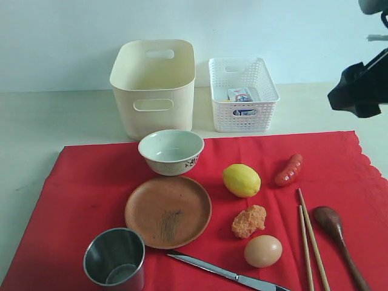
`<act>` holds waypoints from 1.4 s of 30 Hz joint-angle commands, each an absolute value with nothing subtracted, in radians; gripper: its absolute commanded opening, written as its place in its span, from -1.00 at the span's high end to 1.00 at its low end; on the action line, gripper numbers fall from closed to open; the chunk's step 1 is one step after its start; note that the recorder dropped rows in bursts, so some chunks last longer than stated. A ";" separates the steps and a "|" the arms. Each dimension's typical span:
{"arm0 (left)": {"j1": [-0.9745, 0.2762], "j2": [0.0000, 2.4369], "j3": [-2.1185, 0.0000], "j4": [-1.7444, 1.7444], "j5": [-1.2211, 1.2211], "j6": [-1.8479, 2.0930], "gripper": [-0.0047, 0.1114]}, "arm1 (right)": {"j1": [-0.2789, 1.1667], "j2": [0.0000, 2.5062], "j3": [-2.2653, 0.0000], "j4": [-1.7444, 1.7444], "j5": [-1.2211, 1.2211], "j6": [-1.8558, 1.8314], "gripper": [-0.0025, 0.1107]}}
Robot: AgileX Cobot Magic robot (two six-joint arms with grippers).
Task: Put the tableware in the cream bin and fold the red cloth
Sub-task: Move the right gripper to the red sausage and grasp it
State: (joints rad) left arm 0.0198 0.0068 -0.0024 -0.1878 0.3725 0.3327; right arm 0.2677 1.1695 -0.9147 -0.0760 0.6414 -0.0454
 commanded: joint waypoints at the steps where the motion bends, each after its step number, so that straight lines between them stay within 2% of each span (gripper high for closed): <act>1: 0.016 0.000 0.000 -0.193 0.372 0.336 0.92 | 0.268 1.203 -0.847 -0.031 0.515 -0.043 -0.30; 16: 0.016 0.000 0.000 -0.193 0.372 0.336 0.92 | 0.268 1.436 -0.844 -0.031 0.489 -0.191 -0.30; 23: 0.016 0.000 0.000 -0.193 0.372 0.336 0.92 | 0.268 1.557 -0.846 0.056 0.465 -0.146 -0.30; 42: 0.016 0.000 0.000 -0.193 0.372 0.336 0.92 | 0.268 1.821 -1.067 0.076 0.601 0.009 -0.30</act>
